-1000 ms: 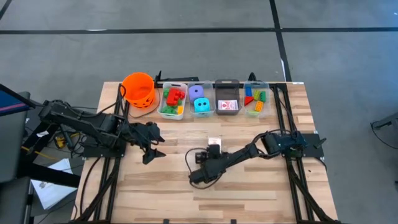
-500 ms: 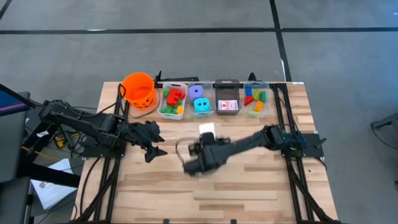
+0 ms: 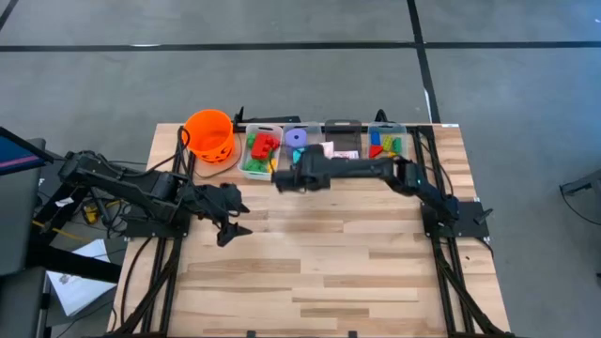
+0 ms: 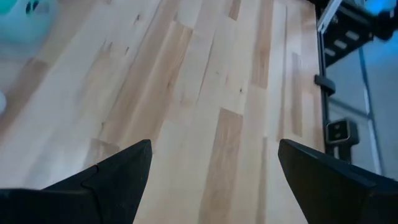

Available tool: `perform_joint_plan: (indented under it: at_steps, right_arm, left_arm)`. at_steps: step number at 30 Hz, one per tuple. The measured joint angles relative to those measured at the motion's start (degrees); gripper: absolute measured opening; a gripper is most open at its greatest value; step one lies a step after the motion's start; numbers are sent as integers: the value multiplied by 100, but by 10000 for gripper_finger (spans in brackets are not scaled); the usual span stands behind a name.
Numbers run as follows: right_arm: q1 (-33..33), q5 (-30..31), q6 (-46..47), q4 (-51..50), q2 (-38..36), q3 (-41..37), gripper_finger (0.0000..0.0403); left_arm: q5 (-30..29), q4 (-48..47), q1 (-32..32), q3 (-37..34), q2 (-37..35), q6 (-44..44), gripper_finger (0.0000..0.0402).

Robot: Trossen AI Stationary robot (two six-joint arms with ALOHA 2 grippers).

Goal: Pick & Place Toys
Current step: Put the orange deck of cards into the black bin, then return to Home Position

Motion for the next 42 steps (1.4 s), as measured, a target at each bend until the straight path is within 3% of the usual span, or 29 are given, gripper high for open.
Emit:
perform_joint_plan:
  at_steps: [6, 11, 16, 26, 33, 38, 42]
  right_arm:
    - [-645, -386, -647, -1, 0, 0, 302]
    - [-964, -348, -1181, -2, 0, 0, 302]
    - [-1311, -361, -1865, -1, 0, 2, 302]
    - [-1759, -645, -2605, -1, -4, 4, 303]
    - [-2050, -982, -2885, -6, -7, -62, 387]
    - [-2174, -1321, -2909, -1, -7, -63, 365]
    - [-1877, -1268, -3354, 3, -96, -71, 355]
  left_arm:
    - [51, -20, 0, 0, 0, 772, 343]
    - [18, -22, 0, 0, -44, 1051, 343]
    - [-298, 126, 275, 2, -88, 1102, 343]
    - [-258, 201, 713, 4, -129, 1046, 343]
    - [-256, 197, 713, 4, -127, 964, 343]
    - [-256, 194, 713, 4, -128, 964, 343]
    - [-256, 194, 713, 4, -129, 1051, 343]
